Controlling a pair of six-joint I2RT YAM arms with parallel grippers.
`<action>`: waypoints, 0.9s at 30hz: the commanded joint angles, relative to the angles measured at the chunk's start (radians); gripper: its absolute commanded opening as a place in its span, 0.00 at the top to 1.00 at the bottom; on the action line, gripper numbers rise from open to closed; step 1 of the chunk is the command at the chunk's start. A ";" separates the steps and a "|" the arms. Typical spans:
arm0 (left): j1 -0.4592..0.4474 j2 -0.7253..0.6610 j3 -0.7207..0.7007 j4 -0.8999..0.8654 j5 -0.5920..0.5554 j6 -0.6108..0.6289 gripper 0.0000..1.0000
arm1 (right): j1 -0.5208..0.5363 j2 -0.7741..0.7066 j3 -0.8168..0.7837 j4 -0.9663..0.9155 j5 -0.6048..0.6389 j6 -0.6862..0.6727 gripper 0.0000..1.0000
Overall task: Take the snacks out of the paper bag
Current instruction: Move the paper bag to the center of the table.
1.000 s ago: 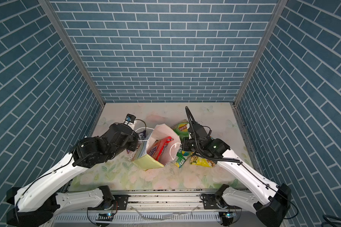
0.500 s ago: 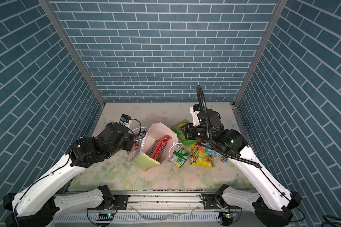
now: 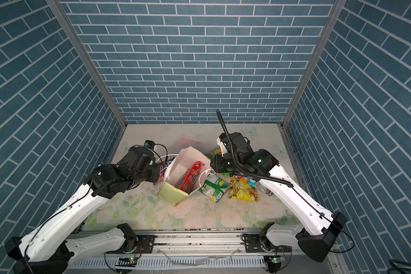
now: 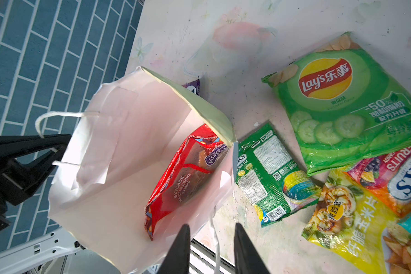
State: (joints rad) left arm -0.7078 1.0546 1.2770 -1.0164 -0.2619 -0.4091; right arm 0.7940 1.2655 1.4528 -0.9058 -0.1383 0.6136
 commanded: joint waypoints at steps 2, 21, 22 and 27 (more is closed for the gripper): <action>0.010 -0.010 0.000 -0.010 0.037 0.004 0.90 | 0.003 0.024 0.013 0.013 -0.029 0.013 0.67; 0.014 -0.037 -0.024 0.006 0.044 0.009 0.90 | 0.002 0.130 -0.004 -0.015 0.081 0.003 0.67; 0.016 -0.038 -0.025 0.005 0.044 0.010 0.90 | 0.003 0.132 -0.008 -0.010 0.083 0.003 0.67; 0.021 -0.038 -0.026 0.009 0.048 0.018 0.90 | 0.002 0.163 -0.007 0.005 0.093 -0.004 0.72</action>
State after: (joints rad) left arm -0.6975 1.0245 1.2633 -1.0027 -0.2153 -0.4065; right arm 0.7940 1.4017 1.4536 -0.9035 -0.0769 0.6128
